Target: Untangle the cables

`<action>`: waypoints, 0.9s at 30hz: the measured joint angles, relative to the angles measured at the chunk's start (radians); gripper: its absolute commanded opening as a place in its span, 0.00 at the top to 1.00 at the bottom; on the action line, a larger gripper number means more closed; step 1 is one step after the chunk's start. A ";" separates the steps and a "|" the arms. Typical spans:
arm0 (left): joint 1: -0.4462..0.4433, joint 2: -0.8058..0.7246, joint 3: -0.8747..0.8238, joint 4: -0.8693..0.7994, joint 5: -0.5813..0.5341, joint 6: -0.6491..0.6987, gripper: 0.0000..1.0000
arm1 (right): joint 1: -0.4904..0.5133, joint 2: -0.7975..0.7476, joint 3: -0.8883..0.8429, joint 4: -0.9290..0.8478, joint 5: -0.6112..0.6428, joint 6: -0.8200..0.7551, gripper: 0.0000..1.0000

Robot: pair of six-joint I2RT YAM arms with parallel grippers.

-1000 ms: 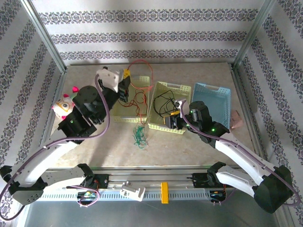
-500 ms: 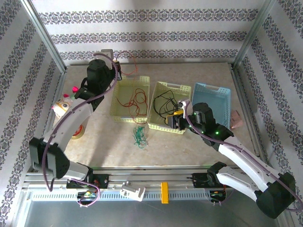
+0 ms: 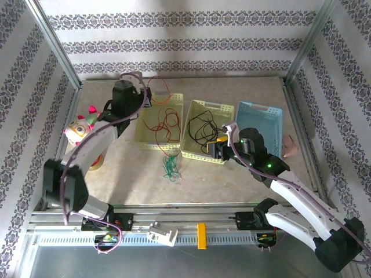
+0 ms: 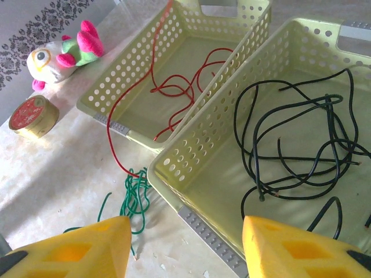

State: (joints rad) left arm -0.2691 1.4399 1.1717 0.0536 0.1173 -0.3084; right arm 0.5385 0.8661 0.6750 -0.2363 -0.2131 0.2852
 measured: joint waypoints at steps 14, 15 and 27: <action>-0.006 -0.509 -0.114 0.183 0.226 -0.014 1.00 | 0.000 0.031 -0.012 0.001 0.018 0.000 0.46; -0.006 -0.501 -0.103 0.186 0.227 -0.014 1.00 | 0.000 0.035 -0.012 0.001 0.018 0.000 0.46; -0.006 -0.190 0.039 0.208 0.072 0.026 1.00 | 0.000 0.022 -0.012 0.000 0.031 0.000 0.46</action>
State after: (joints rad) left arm -0.2756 1.2503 1.2102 0.2615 0.1898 -0.2825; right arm 0.5381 0.8879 0.6628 -0.2363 -0.1825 0.2852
